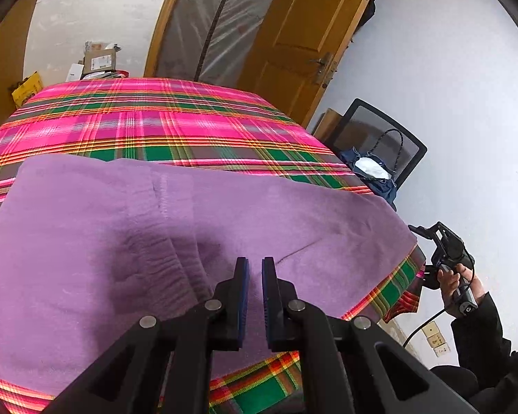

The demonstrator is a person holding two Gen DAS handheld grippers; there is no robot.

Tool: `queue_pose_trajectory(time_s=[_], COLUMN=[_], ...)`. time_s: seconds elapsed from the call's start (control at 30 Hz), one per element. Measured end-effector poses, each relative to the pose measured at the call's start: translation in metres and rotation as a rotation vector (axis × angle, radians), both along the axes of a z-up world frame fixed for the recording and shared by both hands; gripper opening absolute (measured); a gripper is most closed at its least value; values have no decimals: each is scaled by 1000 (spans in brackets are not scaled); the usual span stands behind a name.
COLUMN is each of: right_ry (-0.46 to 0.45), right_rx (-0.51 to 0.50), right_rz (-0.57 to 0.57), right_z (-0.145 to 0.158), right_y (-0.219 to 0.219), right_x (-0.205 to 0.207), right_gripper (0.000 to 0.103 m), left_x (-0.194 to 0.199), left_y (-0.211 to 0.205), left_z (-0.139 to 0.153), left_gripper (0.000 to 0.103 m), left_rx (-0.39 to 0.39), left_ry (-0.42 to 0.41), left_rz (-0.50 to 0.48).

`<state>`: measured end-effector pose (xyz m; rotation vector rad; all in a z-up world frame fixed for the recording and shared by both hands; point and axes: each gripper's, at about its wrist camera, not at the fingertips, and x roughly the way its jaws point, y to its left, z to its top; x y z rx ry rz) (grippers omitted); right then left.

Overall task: Fold clothes
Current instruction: 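Pinch the purple fabric edge with the right tool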

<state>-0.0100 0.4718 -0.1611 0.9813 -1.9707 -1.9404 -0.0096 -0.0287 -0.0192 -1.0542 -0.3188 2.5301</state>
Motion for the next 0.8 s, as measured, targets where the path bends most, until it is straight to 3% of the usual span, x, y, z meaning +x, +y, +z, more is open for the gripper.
queue_pose_trajectory(time_s=[0.23, 0.33, 0.53, 0.63, 0.7, 0.8], right_ry=[79, 96, 5, -5, 5, 28], right_rx=[7, 32, 101, 140, 184, 265], right_rz=[-79, -114, -48, -24, -25, -33], right_z=[10, 16, 20, 24, 30, 44], right_y=[8, 12, 3, -2, -2, 0], right_x=[-4, -3, -22, -30, -34, -35], right_gripper=[63, 55, 47, 37, 18, 13], left_x=[-3, -4, -5, -5, -4, -2], left_y=[5, 6, 8, 7, 4, 1], left_z=[-1, -2, -2, -2, -2, -2], left_gripper=[7, 7, 7, 7, 7, 7], left_rx=[-2, 2, 11, 15, 18, 24], left_ry=[-2, -4, -1, 0, 0, 2], left_rz=[-4, -6, -17, -14, -7, 3])
